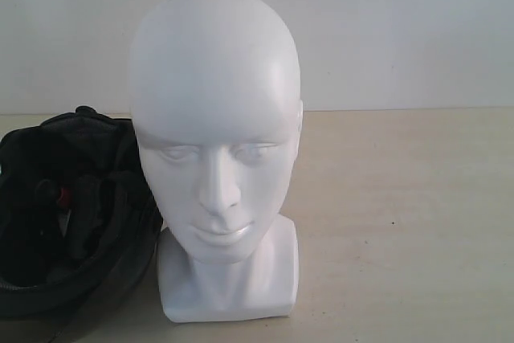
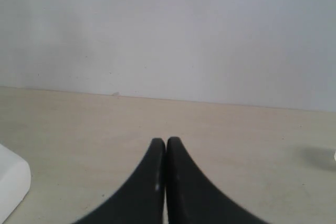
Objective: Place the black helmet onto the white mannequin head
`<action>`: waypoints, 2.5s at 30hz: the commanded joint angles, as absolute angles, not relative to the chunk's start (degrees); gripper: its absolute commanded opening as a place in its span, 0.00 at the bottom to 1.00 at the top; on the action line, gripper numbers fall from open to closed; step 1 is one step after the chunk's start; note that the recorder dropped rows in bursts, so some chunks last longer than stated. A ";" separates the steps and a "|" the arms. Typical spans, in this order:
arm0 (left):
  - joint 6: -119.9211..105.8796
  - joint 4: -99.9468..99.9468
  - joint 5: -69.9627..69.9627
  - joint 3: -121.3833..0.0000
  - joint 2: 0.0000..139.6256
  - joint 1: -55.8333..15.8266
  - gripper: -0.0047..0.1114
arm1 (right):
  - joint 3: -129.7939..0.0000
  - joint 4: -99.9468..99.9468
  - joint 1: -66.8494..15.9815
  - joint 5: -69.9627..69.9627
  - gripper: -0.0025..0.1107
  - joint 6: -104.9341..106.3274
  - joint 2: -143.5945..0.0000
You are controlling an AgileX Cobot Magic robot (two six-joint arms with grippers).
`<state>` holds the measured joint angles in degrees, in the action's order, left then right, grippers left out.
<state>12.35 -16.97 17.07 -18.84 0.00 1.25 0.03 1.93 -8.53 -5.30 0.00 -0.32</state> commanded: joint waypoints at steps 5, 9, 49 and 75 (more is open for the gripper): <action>0.49 -31.58 23.83 -21.91 1.26 1.52 0.08 | 0.00 2.05 -8.55 -4.98 0.02 0.00 0.00; -8.99 -36.77 33.51 -28.13 11.41 1.52 0.08 | 0.00 2.05 -8.55 -4.98 0.02 0.00 0.00; -46.70 -54.41 38.87 -40.59 70.06 -15.12 0.44 | 0.00 2.05 -8.55 -4.98 0.02 0.00 0.00; -43.77 -42.56 30.34 -40.59 75.42 -17.16 0.64 | 0.00 2.05 -8.55 -4.98 0.02 0.00 0.00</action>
